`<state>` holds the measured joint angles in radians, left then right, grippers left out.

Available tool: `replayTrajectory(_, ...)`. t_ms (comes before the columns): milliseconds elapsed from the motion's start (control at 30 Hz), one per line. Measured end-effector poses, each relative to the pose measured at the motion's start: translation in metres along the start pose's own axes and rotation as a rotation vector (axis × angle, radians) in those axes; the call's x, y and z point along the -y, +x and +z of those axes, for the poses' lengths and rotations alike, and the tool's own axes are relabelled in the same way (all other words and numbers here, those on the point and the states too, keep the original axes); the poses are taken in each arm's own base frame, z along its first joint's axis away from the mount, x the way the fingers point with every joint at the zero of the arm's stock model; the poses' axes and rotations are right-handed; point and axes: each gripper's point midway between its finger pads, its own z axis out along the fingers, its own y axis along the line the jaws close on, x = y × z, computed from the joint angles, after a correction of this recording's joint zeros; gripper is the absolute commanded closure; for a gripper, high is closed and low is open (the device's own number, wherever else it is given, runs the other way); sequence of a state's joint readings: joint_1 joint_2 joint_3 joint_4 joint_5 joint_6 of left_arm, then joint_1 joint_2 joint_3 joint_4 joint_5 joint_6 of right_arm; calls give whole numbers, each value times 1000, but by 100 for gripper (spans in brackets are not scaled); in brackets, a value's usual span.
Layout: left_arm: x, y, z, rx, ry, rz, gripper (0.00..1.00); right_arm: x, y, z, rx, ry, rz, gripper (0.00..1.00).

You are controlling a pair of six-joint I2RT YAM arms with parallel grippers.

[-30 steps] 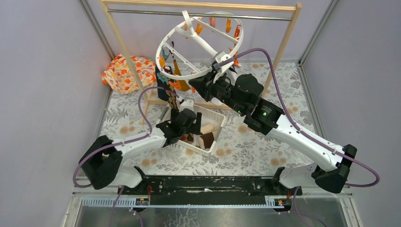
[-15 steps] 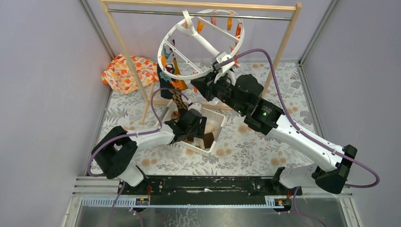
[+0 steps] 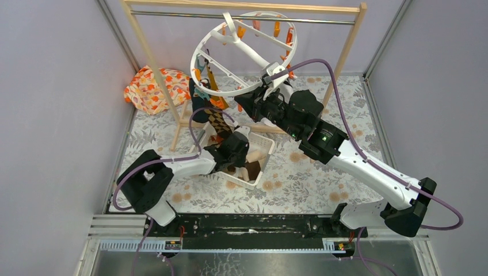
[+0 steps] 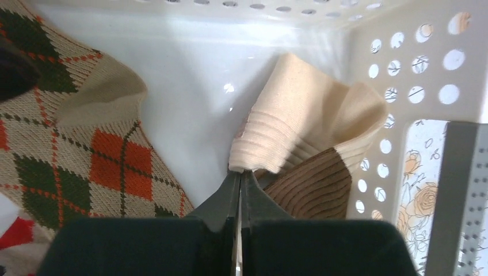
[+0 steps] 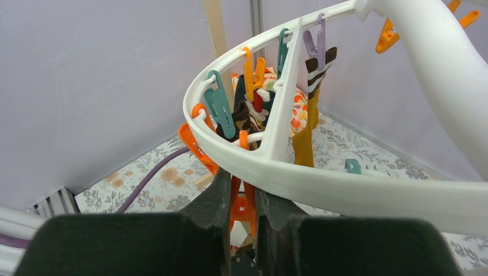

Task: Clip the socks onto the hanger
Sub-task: Pick up the sock from the bin.

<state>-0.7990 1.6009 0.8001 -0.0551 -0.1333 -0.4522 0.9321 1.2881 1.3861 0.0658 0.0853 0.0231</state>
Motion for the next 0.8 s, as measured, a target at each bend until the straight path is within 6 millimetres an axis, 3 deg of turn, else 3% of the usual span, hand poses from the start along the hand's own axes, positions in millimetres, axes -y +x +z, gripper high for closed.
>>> replayTrajectory(167,3,-13,-18,57,22,-10,100,1,0,0,0,2,1,100)
replayTrajectory(433,33,-72,-102,299,220,-45,100,0,0,0,-1,-6,1,100)
replayTrajectory(633,62,-73,-130,291,400,-54,100,-2,0,0,-2,-14,9,100)
replayTrajectory(800,73,-81,-150,314,470,-78,100,-2,0,0,-2,-15,12,100)
